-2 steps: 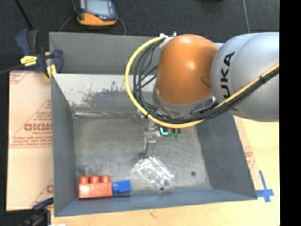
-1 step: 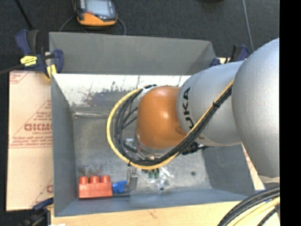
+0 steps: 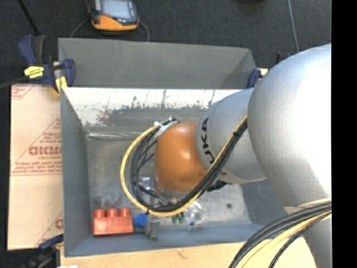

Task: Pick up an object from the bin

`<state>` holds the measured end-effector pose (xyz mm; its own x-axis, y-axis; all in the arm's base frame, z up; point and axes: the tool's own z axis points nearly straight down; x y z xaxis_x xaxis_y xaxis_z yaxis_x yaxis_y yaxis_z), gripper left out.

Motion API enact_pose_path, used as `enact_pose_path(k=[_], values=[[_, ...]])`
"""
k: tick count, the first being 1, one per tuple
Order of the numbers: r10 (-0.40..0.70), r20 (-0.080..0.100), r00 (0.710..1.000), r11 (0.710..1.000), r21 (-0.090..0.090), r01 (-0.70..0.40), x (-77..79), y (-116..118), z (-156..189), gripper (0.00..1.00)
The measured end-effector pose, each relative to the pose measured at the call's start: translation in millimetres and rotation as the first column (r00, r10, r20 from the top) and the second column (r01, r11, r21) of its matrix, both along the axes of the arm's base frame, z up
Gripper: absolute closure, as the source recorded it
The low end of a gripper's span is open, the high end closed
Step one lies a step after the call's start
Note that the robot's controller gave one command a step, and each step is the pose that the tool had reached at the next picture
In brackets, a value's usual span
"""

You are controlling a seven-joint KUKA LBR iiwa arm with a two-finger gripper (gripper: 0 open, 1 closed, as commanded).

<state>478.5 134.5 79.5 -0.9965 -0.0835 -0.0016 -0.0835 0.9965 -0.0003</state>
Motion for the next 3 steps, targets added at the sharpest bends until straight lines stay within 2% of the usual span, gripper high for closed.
enact_pose_path(k=[1,2,3], values=[[-0.004,0.004,1.0,1.0,0.002,0.004,1.5,0.5,4.3,1.0],[-0.056,0.01,0.998,0.998,0.004,0.056,15.2,-9.2,179.5,1.0],[-0.219,-0.006,0.976,0.976,-0.001,0.219,-2.8,-17.7,80.8,1.0]])
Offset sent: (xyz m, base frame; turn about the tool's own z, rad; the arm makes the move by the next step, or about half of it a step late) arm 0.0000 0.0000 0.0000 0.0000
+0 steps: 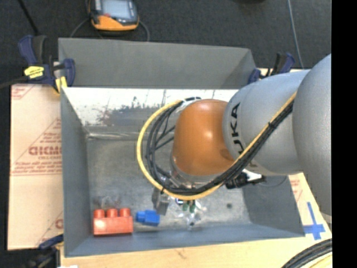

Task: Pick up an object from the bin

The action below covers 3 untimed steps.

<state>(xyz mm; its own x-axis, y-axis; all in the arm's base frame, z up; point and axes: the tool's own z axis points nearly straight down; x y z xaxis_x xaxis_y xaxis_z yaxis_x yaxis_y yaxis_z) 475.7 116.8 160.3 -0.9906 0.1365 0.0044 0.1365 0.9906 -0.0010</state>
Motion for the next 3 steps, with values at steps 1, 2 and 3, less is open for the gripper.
enact_pose_path(k=[1,2,3], values=[[-0.001,0.006,1.0,1.0,0.002,0.001,1.6,0.6,2.8,0.0],[0.003,0.017,1.0,1.0,0.001,-0.003,1.4,7.5,-91.7,0.0],[0.0,0.008,1.0,1.0,0.001,0.0,-1.2,7.7,-90.3,1.0]])
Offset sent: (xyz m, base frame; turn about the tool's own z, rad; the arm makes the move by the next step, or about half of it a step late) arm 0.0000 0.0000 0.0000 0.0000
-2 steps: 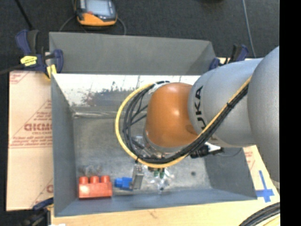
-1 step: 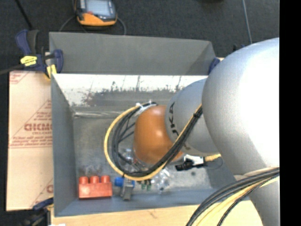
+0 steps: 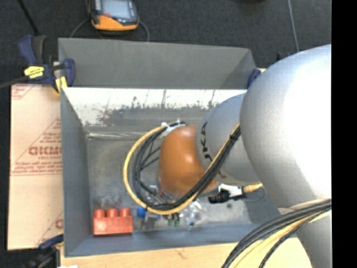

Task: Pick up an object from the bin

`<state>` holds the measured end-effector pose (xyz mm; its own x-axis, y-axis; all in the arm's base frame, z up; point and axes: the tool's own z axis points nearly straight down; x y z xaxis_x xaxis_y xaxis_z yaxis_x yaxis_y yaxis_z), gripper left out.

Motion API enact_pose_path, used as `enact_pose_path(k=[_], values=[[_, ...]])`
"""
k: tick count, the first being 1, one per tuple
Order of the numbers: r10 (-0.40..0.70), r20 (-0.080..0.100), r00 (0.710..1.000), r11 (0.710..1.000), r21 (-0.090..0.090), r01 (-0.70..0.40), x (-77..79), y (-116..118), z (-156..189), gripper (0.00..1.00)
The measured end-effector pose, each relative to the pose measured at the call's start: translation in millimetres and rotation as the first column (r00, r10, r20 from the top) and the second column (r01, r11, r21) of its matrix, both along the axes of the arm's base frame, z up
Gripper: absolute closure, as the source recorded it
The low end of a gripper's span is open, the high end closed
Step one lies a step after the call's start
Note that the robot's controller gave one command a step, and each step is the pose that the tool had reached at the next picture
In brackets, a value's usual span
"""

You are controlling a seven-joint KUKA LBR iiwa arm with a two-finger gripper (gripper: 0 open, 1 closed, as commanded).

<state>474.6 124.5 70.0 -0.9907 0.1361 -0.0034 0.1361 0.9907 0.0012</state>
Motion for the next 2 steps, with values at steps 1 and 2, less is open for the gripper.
enact_pose_path(k=[1,2], values=[[0.033,0.009,0.999,0.999,0.001,-0.033,32.2,-13.5,120.6,1.0],[0.005,0.009,1.0,1.0,0.002,-0.005,25.2,-8.4,273.7,1.0]])
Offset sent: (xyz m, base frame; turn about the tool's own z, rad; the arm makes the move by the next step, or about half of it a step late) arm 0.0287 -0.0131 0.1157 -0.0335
